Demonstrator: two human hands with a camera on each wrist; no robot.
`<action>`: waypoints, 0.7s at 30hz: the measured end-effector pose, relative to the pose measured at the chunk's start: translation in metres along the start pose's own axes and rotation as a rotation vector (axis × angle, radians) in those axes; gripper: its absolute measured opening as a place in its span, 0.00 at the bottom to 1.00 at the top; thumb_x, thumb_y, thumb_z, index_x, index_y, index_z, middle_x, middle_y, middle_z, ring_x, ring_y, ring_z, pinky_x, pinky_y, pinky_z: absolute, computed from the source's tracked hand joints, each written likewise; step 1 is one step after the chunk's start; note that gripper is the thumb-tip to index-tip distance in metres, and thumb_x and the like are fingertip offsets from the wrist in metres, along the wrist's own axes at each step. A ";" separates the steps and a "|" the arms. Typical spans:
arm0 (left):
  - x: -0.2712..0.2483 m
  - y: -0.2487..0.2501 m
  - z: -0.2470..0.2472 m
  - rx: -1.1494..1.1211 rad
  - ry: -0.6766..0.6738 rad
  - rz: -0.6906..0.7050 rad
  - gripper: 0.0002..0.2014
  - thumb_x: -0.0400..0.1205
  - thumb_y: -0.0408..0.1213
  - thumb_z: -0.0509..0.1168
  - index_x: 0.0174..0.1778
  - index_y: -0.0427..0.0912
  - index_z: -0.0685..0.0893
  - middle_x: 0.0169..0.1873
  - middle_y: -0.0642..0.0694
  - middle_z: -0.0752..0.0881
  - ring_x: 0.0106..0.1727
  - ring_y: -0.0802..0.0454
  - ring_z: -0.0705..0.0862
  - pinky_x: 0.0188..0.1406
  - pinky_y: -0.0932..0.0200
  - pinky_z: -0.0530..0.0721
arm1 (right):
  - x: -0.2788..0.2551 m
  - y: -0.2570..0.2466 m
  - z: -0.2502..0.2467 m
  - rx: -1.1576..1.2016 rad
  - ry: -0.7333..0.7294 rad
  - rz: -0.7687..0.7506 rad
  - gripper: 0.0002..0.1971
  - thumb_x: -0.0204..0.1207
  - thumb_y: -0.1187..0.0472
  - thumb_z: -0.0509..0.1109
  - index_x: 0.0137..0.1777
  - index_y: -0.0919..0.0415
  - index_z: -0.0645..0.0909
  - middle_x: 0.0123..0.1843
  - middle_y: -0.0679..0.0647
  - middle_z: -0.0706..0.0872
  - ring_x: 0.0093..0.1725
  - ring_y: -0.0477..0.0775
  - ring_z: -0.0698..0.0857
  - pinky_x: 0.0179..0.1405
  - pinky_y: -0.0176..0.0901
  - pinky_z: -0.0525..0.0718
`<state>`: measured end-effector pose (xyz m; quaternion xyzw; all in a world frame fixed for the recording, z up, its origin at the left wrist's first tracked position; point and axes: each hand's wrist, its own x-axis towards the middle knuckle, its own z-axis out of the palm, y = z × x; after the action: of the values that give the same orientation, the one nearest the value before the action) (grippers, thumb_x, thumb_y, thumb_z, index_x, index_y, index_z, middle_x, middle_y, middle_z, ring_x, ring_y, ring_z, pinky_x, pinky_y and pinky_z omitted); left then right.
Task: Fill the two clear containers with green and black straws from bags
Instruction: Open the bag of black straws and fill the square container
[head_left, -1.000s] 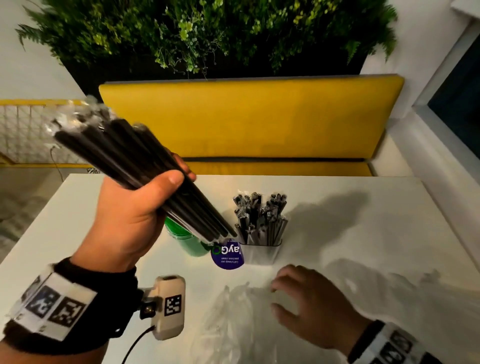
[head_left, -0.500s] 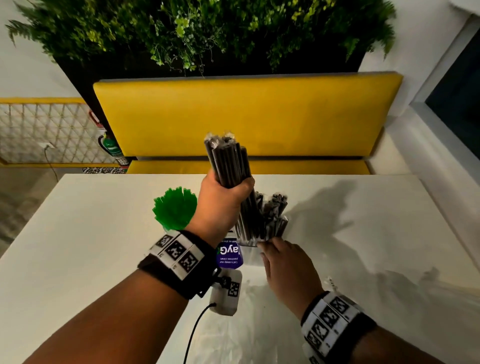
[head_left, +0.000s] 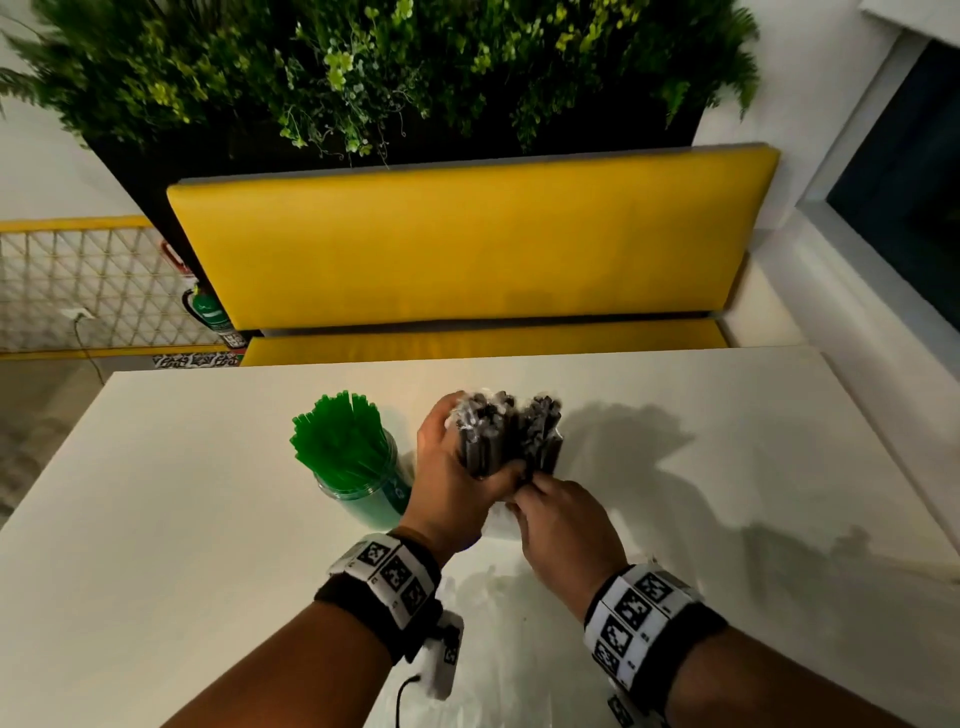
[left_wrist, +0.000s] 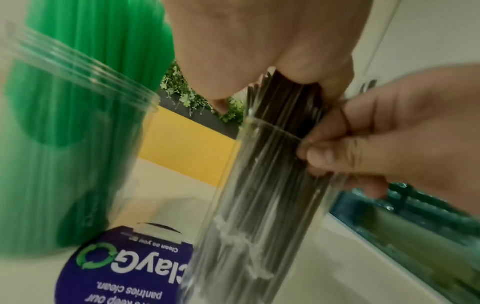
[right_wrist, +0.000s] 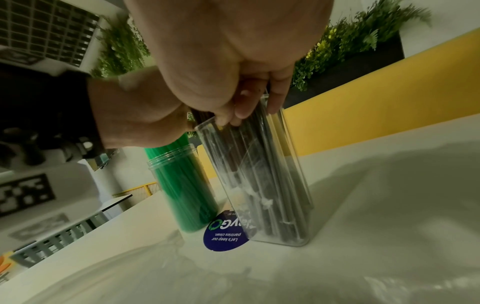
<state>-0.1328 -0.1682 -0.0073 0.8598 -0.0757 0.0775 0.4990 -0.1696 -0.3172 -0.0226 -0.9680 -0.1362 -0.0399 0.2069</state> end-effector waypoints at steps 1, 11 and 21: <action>0.000 0.001 -0.008 -0.041 -0.035 -0.024 0.40 0.64 0.58 0.81 0.69 0.74 0.68 0.72 0.44 0.73 0.75 0.44 0.72 0.76 0.39 0.72 | 0.000 -0.001 -0.002 0.006 0.001 -0.001 0.06 0.76 0.60 0.71 0.50 0.52 0.87 0.41 0.53 0.89 0.35 0.59 0.86 0.31 0.48 0.83; 0.052 0.111 -0.050 0.698 -0.276 0.380 0.44 0.75 0.77 0.50 0.86 0.63 0.48 0.88 0.50 0.40 0.88 0.44 0.36 0.84 0.31 0.45 | -0.002 0.000 0.000 -0.020 -0.043 0.012 0.10 0.65 0.66 0.74 0.44 0.52 0.83 0.36 0.52 0.86 0.30 0.59 0.83 0.28 0.41 0.71; 0.047 0.043 0.014 0.944 -0.563 0.272 0.28 0.87 0.60 0.47 0.85 0.64 0.52 0.87 0.53 0.55 0.88 0.46 0.47 0.85 0.38 0.50 | -0.001 0.008 0.005 0.053 -0.058 0.047 0.08 0.79 0.54 0.69 0.42 0.55 0.85 0.36 0.53 0.88 0.35 0.55 0.85 0.34 0.48 0.83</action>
<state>-0.0952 -0.2043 0.0319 0.9597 -0.2731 -0.0659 0.0065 -0.1681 -0.3218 -0.0306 -0.9659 -0.1204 -0.0036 0.2292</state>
